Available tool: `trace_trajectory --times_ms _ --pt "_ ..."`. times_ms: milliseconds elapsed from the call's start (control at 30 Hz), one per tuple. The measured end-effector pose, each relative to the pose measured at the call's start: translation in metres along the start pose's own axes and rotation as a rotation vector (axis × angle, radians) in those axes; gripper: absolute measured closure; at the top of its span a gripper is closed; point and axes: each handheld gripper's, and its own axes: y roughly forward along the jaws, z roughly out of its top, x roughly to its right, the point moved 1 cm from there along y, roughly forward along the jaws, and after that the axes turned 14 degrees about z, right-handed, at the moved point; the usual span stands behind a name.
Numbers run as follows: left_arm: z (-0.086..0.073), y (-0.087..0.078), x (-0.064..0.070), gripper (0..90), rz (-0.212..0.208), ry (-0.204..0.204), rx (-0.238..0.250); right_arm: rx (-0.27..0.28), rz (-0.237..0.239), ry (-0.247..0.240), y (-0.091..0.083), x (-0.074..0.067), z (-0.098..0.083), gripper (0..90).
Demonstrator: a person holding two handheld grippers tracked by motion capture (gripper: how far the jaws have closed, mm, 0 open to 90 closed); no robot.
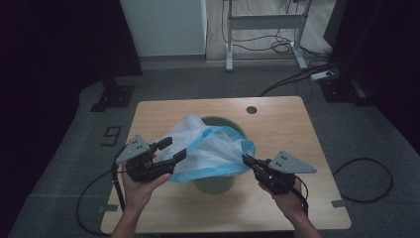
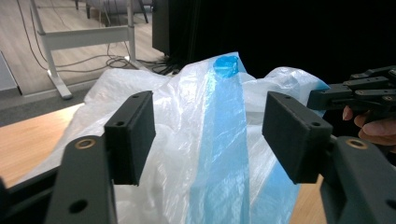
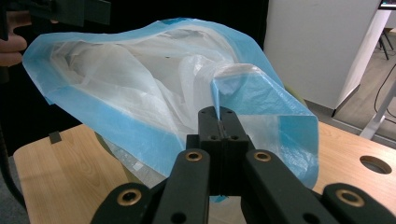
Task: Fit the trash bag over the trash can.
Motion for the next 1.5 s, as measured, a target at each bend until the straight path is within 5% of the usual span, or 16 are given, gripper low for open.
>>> trace_trajectory --times_ms 367,667,900,1067,1267,1500 --pt "0.004 0.021 0.010 24.4 0.017 0.036 -0.070 -0.002 0.001 0.005 0.001 0.002 0.000 89.2" --pt "0.005 0.039 0.012 27.4 0.086 0.071 -0.108 0.000 0.003 0.001 0.002 0.002 0.002 89.2" --pt "0.002 0.046 0.010 40.2 0.126 0.081 -0.127 0.001 0.004 -0.003 0.002 0.002 0.003 89.2" --pt "-0.003 0.048 0.005 57.6 0.144 0.089 -0.131 0.005 -0.002 -0.002 0.000 0.003 0.004 89.2" --pt "-0.006 0.048 -0.004 87.2 0.084 0.098 -0.117 0.007 -0.010 -0.007 -0.002 0.003 0.005 89.2" --pt "-0.001 0.043 -0.017 90.0 0.092 0.036 -0.032 0.003 -0.019 0.006 -0.006 0.006 -0.002 89.2"
